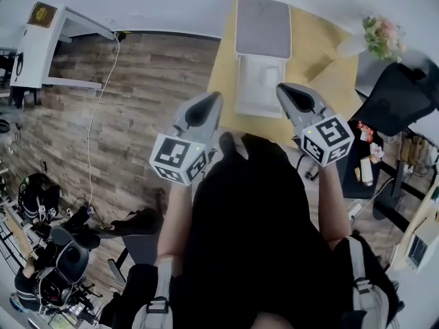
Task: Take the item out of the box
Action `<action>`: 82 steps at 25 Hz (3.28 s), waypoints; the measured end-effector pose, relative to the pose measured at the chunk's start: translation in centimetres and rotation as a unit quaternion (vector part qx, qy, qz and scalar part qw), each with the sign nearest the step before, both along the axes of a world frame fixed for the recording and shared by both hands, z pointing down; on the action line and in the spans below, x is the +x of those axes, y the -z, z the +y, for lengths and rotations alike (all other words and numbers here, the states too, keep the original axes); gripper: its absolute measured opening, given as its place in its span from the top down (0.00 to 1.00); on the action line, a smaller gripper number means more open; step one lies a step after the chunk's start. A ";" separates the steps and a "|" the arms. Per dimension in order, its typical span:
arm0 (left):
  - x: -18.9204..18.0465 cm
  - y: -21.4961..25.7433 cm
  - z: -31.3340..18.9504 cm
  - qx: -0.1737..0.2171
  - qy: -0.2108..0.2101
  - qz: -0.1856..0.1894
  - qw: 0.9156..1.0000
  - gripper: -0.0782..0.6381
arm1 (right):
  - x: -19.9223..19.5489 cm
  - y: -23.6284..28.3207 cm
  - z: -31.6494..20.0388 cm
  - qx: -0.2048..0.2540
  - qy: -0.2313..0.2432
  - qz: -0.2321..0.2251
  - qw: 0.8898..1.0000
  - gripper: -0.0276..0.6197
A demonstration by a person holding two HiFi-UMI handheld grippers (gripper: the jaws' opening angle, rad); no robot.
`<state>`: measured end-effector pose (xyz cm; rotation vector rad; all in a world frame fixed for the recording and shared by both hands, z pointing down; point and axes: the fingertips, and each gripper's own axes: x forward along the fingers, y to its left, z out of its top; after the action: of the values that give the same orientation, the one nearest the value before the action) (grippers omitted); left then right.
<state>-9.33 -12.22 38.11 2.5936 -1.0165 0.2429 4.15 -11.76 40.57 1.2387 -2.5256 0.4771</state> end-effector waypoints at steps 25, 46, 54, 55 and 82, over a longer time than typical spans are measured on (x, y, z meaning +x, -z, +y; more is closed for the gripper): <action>2.9 -3.5 -2.4 -0.040 0.112 -0.044 0.992 0.87 | 1.7 -14.2 -5.0 -0.066 0.220 0.200 0.952 0.57; 4.0 -5.5 -2.3 -0.062 0.144 -0.053 0.986 0.87 | 3.7 -26.4 -7.4 -0.112 0.289 0.365 0.878 0.51; 3.6 -5.7 -2.6 -0.070 0.148 -0.055 0.985 0.87 | 3.4 -27.6 -7.9 -0.128 0.305 0.379 0.864 0.51; 3.6 -5.8 -2.6 -0.070 0.148 -0.055 0.985 0.87 | 3.5 -27.8 -7.8 -0.128 0.309 0.384 0.861 0.51; 5.0 -5.3 -2.8 -0.062 0.139 -0.060 0.987 0.87 | 3.5 -29.0 -7.6 -0.107 0.321 0.413 0.846 0.54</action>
<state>-4.36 -15.01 43.36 2.3159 -1.3452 0.3804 7.60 -19.37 69.53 0.3160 -1.8722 0.0236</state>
